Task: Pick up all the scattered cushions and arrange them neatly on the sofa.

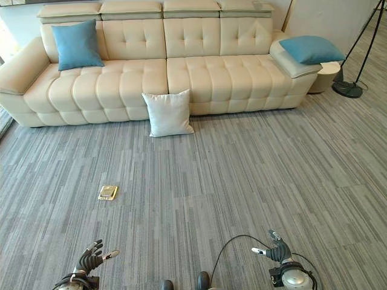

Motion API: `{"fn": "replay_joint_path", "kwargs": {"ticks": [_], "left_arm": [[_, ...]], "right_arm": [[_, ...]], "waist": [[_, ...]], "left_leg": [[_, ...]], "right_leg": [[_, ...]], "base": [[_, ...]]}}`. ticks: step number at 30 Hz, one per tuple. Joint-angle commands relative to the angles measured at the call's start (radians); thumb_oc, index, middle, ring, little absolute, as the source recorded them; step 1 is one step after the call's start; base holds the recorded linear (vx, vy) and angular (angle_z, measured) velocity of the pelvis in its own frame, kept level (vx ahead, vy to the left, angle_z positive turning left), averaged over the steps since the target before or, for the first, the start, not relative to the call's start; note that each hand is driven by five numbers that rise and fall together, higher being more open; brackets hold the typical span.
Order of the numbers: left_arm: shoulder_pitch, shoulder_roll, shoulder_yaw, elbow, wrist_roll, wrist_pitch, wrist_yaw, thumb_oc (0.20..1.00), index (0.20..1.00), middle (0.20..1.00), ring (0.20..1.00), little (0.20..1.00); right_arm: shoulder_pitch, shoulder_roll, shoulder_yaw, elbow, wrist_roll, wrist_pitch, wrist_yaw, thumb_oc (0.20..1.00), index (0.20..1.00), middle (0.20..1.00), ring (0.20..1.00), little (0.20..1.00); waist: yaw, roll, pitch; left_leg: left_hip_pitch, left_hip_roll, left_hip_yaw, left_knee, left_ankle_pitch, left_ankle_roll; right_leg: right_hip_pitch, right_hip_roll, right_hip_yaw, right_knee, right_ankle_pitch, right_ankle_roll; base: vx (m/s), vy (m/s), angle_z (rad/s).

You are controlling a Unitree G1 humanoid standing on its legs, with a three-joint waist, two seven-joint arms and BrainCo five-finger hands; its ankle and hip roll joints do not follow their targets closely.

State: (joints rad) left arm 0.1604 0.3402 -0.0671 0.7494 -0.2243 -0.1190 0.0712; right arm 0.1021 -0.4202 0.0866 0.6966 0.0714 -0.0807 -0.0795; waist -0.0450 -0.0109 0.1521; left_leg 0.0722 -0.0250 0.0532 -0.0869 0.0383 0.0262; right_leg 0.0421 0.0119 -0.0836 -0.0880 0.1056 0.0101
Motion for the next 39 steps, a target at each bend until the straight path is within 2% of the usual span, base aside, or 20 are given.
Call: {"fn": "replay_joint_path", "kwargs": {"ticks": [1, 8, 12, 15, 20, 24, 25, 26, 27, 28, 29, 31, 32, 33, 35, 37, 38, 39], "left_arm": [[-0.036, 0.01, 0.01, -0.006, -0.027, -0.019, 0.013, 1.0, 1.0, 1.0, 1.0, 1.0], [-0.043, 0.006, 0.004, -0.024, -0.036, -0.021, 0.017, 1.0, 1.0, 1.0, 1.0, 1.0], [-0.048, 0.007, -0.001, -0.061, -0.036, -0.02, 0.017, 1.0, 1.0, 1.0, 1.0, 1.0], [-0.032, 0.009, 0.009, -0.08, -0.036, -0.019, 0.018, 1.0, 1.0, 1.0, 1.0, 1.0], [-0.037, 0.021, 0.015, -0.094, -0.044, -0.018, 0.025, 1.0, 1.0, 1.0, 1.0, 1.0], [-0.046, 0.038, 0.018, -0.109, -0.043, -0.017, 0.03, 1.0, 1.0, 1.0, 1.0, 1.0], [-0.056, 0.051, 0.018, -0.114, -0.035, -0.017, 0.036, 1.0, 1.0, 1.0, 1.0, 1.0], [-0.056, 0.051, 0.018, -0.114, -0.035, -0.017, 0.036, 1.0, 1.0, 1.0, 1.0, 1.0], [-0.065, 0.057, 0.02, -0.111, -0.029, -0.018, 0.042, 1.0, 1.0, 1.0, 1.0, 1.0], [-0.074, 0.056, 0.02, -0.109, -0.032, -0.02, 0.05, 1.0, 1.0, 1.0, 1.0, 1.0], [-0.074, 0.055, 0.02, -0.109, -0.032, -0.02, 0.05, 1.0, 1.0, 1.0, 1.0, 1.0], [-0.075, 0.052, 0.028, -0.108, -0.042, -0.024, 0.059, 1.0, 1.0, 1.0, 1.0, 1.0], [-0.074, 0.046, 0.028, -0.111, -0.053, -0.026, 0.062, 1.0, 1.0, 1.0, 1.0, 1.0], [-0.074, 0.045, 0.028, -0.111, -0.053, -0.026, 0.062, 1.0, 1.0, 1.0, 1.0, 1.0], [-0.08, 0.033, 0.028, -0.106, -0.058, -0.026, 0.066, 1.0, 1.0, 1.0, 1.0, 1.0], [-0.086, 0.03, 0.027, -0.108, -0.043, -0.027, 0.07, 1.0, 1.0, 1.0, 1.0, 1.0], [-0.085, 0.026, 0.013, -0.113, -0.024, -0.03, 0.054, 1.0, 1.0, 1.0, 1.0, 1.0], [-0.084, 0.026, 0.013, -0.113, -0.024, -0.03, 0.054, 1.0, 1.0, 1.0, 1.0, 1.0]], "right_arm": [[-0.016, -0.012, -0.026, -0.011, 0.06, -0.022, -0.025, 1.0, 1.0, 1.0, 1.0, 1.0], [-0.014, -0.012, -0.04, -0.009, 0.077, -0.022, -0.034, 1.0, 1.0, 1.0, 1.0, 1.0], [-0.001, -0.009, -0.064, -0.013, 0.089, -0.02, -0.043, 1.0, 1.0, 1.0, 1.0, 1.0], [-0.01, -0.006, -0.061, -0.015, 0.083, -0.016, -0.044, 1.0, 1.0, 1.0, 1.0, 1.0], [-0.048, 0.0, -0.038, -0.003, 0.078, -0.005, -0.05, 1.0, 1.0, 1.0, 1.0, 1.0], [-0.075, 0.003, -0.02, -0.017, 0.074, 0.002, -0.049, 1.0, 1.0, 1.0, 1.0, 1.0], [-0.087, 0.003, -0.012, -0.039, 0.074, 0.002, -0.047, 1.0, 1.0, 1.0, 1.0, 1.0], [-0.087, 0.003, -0.012, -0.039, 0.074, 0.003, -0.047, 1.0, 1.0, 1.0, 1.0, 1.0], [-0.094, 0.004, -0.008, -0.039, 0.074, -0.001, -0.05, 1.0, 1.0, 1.0, 1.0, 1.0], [-0.103, 0.004, 0.004, -0.053, 0.07, -0.001, -0.048, 1.0, 1.0, 1.0, 1.0, 1.0], [-0.103, 0.004, 0.004, -0.053, 0.07, -0.001, -0.048, 1.0, 1.0, 1.0, 1.0, 1.0], [-0.109, -0.002, 0.011, -0.061, 0.07, -0.003, -0.049, 1.0, 1.0, 1.0, 1.0, 1.0], [-0.106, -0.007, 0.016, -0.075, 0.076, -0.005, -0.047, 1.0, 1.0, 1.0, 1.0, 1.0], [-0.105, -0.008, 0.016, -0.075, 0.076, -0.005, -0.047, 1.0, 1.0, 1.0, 1.0, 1.0], [-0.095, -0.011, 0.012, -0.083, 0.084, -0.007, -0.047, 1.0, 1.0, 1.0, 1.0, 1.0], [-0.079, -0.014, 0.008, -0.1, 0.078, -0.006, -0.046, 1.0, 1.0, 1.0, 1.0, 1.0], [-0.053, -0.019, 0.004, -0.12, 0.072, -0.006, -0.039, 1.0, 1.0, 1.0, 1.0, 1.0], [-0.053, -0.019, 0.004, -0.121, 0.072, -0.006, -0.039, 1.0, 1.0, 1.0, 1.0, 1.0]], "waist": [[-0.001, -0.023, -0.012], [-0.003, -0.023, 0.005], [-0.01, -0.024, 0.015], [-0.006, -0.023, 0.011], [0.016, -0.04, 0.012], [0.036, -0.048, 0.019], [0.031, -0.049, 0.047], [0.031, -0.049, 0.044], [0.026, -0.041, 0.056], [0.016, -0.027, 0.078], [0.016, -0.028, 0.079], [0.007, -0.02, 0.088], [-0.009, -0.021, 0.094], [-0.011, -0.016, 0.098], [-0.037, -0.012, 0.105], [-0.054, -0.01, 0.106], [-0.065, -0.004, 0.094], [-0.066, -0.004, 0.095]], "left_leg": [[0.008, 0.04, 0.014, 0.004, -0.054, -0.076], [-0.043, 0.032, 0.008, 0.055, -0.058, -0.083], [-0.099, 0.025, 0.06, 0.114, -0.075, -0.085], [-0.099, 0.024, 0.062, 0.119, -0.092, -0.074], [-0.117, 0.016, 0.074, 0.155, -0.129, -0.051], [-0.123, 0.001, 0.073, 0.174, -0.165, -0.016], [-0.102, -0.011, 0.057, 0.175, -0.182, 0.009], [-0.105, -0.011, 0.058, 0.174, -0.18, 0.009], [-0.098, -0.01, 0.047, 0.176, -0.185, 0.017], [-0.067, -0.008, 0.029, 0.168, -0.197, 0.026], [-0.065, -0.008, 0.029, 0.168, -0.198, 0.026], [-0.011, -0.018, 0.022, 0.138, -0.216, 0.027], [0.043, -0.03, 0.008, 0.11, -0.235, 0.025], [0.05, -0.026, 0.005, 0.108, -0.237, 0.024], [0.105, -0.039, -0.033, 0.092, -0.263, 0.016], [0.144, -0.043, -0.063, 0.083, -0.28, 0.002], [0.168, -0.041, -0.087, 0.095, -0.286, -0.015], [0.169, -0.04, -0.088, 0.095, -0.287, -0.015]], "right_leg": [[0.04, -0.044, 0.027, 0.038, -0.149, 0.083], [0.027, -0.051, -0.004, 0.037, -0.152, 0.079], [0.015, -0.069, -0.043, 0.038, -0.154, 0.084], [0.012, -0.072, -0.033, 0.057, -0.161, 0.087], [-0.002, -0.096, -0.013, 0.095, -0.168, 0.105], [-0.073, -0.121, 0.01, 0.233, -0.166, 0.136], [-0.142, -0.134, 0.035, 0.382, -0.11, 0.156], [-0.145, -0.134, 0.036, 0.38, -0.107, 0.156], [-0.179, -0.128, 0.043, 0.44, -0.089, 0.155], [-0.26, -0.1, 0.049, 0.526, -0.095, 0.138], [-0.261, -0.101, 0.05, 0.531, -0.098, 0.138], [-0.325, -0.086, 0.011, 0.485, -0.109, 0.127], [-0.357, -0.074, -0.027, 0.383, -0.103, 0.127], [-0.349, -0.071, -0.032, 0.379, -0.104, 0.126], [-0.394, -0.047, -0.03, 0.25, -0.068, 0.144], [-0.421, -0.042, -0.017, 0.182, -0.045, 0.154], [-0.392, -0.043, 0.004, 0.164, -0.031, 0.139], [-0.39, -0.042, 0.003, 0.163, -0.031, 0.139]], "base": [[-0.01, -0.026, 0.06], [0.01, -0.024, 0.17], [0.0, 0.044, 0.26], [0.1, 0.102, 0.36], [0.09, 0.139, -0.02], [0.09, 0.175, -0.31], [0.09, 0.163, -0.38], [0.09, 0.164, -0.27], [0.14, 0.137, 0.14], [0.15, 0.136, 0.21], [0.21, 0.109, 0.14], [0.34, 0.025, 0.03], [0.38, -0.009, 0.0], [0.39, -0.035, -0.13], [0.38, -0.057, 0.22], [0.5, -0.143, 0.57], [0.4, -0.151, 0.47], [0.25, -0.106, 0.48]]}}
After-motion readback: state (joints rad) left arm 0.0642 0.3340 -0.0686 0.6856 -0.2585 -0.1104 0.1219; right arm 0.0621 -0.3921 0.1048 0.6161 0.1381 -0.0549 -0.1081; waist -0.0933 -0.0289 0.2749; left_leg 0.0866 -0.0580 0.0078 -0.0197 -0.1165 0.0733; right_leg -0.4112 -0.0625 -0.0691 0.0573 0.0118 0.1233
